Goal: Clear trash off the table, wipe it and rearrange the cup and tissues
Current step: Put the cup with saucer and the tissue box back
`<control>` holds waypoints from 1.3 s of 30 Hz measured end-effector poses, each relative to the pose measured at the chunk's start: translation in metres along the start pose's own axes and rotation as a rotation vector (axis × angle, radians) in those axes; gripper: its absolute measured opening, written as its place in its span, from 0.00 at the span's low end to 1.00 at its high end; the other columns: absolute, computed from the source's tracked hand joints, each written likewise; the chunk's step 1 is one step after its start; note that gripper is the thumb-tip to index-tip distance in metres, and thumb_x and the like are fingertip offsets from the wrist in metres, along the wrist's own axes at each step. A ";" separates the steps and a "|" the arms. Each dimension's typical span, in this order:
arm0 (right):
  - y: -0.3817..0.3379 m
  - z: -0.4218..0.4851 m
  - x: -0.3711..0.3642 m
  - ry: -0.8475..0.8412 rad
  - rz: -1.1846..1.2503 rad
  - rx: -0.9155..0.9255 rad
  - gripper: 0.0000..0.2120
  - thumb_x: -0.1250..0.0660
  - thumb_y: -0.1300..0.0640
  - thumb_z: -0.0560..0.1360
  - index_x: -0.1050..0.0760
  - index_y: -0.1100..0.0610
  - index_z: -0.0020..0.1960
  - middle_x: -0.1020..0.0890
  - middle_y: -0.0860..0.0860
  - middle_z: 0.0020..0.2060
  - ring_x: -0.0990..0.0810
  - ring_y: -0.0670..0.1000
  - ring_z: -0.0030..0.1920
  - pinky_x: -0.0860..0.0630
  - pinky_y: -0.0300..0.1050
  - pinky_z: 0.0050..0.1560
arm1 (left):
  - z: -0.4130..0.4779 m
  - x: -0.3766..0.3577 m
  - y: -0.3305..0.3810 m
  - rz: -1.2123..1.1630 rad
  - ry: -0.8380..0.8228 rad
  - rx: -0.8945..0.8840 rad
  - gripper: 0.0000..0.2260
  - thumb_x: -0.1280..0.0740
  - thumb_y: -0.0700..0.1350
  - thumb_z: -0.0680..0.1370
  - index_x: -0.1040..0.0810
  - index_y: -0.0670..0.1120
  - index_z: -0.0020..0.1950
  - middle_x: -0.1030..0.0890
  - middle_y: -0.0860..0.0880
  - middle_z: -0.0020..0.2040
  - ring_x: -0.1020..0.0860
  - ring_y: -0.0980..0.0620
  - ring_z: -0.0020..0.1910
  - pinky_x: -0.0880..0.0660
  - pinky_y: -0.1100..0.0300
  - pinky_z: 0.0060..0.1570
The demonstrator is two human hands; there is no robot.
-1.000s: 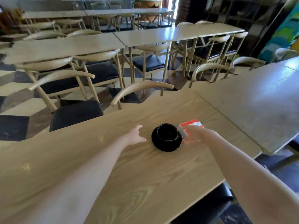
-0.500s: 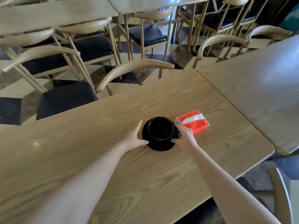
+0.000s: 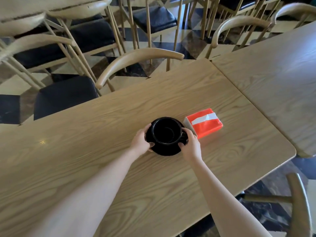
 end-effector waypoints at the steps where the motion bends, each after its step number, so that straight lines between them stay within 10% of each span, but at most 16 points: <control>1: 0.000 -0.001 -0.001 -0.002 0.004 0.000 0.29 0.35 0.69 0.70 0.32 0.49 0.67 0.28 0.55 0.62 0.24 0.55 0.57 0.28 0.50 0.63 | -0.002 0.000 0.000 -0.035 -0.002 -0.006 0.37 0.35 0.26 0.69 0.35 0.57 0.70 0.30 0.45 0.65 0.27 0.41 0.60 0.19 0.53 0.32; 5: -0.006 -0.008 -0.007 -0.023 0.007 0.009 0.29 0.35 0.70 0.69 0.31 0.51 0.67 0.25 0.55 0.60 0.23 0.54 0.53 0.27 0.47 0.60 | -0.016 0.009 0.000 -0.151 -0.003 -0.011 0.40 0.37 0.24 0.69 0.31 0.74 0.51 0.28 0.51 0.58 0.24 0.42 0.54 0.19 0.55 0.29; 14: -0.066 -0.026 -0.060 -0.162 -0.036 0.081 0.30 0.34 0.66 0.72 0.36 0.50 0.71 0.25 0.53 0.60 0.25 0.55 0.59 0.29 0.46 0.61 | -0.052 0.088 -0.037 -0.283 0.127 0.046 0.37 0.34 0.25 0.69 0.37 0.54 0.72 0.29 0.43 0.66 0.23 0.43 0.54 0.19 0.56 0.32; 21: -0.134 -0.047 -0.145 -0.302 -0.043 0.162 0.30 0.34 0.66 0.73 0.36 0.50 0.72 0.27 0.51 0.64 0.24 0.52 0.59 0.27 0.45 0.60 | -0.087 0.185 -0.083 -0.352 0.277 0.067 0.37 0.33 0.29 0.70 0.37 0.63 0.67 0.23 0.46 0.54 0.21 0.49 0.48 0.19 0.55 0.37; 30: -0.220 -0.107 -0.293 -0.518 -0.069 0.313 0.28 0.34 0.66 0.73 0.34 0.52 0.71 0.25 0.53 0.62 0.23 0.51 0.53 0.26 0.43 0.55 | -0.150 0.321 -0.170 -0.455 0.511 0.228 0.35 0.34 0.27 0.70 0.39 0.50 0.72 0.29 0.54 0.47 0.24 0.55 0.38 0.25 0.67 0.23; 39: -0.288 -0.158 -0.413 -0.639 -0.109 0.391 0.28 0.37 0.67 0.73 0.34 0.52 0.71 0.24 0.54 0.62 0.24 0.57 0.59 0.26 0.54 0.62 | -0.199 0.437 -0.229 -0.449 0.576 0.223 0.35 0.35 0.26 0.70 0.38 0.51 0.72 0.28 0.43 0.61 0.24 0.47 0.46 0.22 0.63 0.27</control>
Point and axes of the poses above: each hand's wrist, its own z-axis towards the middle knuckle, its own x-axis out of the back of the hand, y = z × x, the point moved 1 cm from there along z, towards the middle knuckle
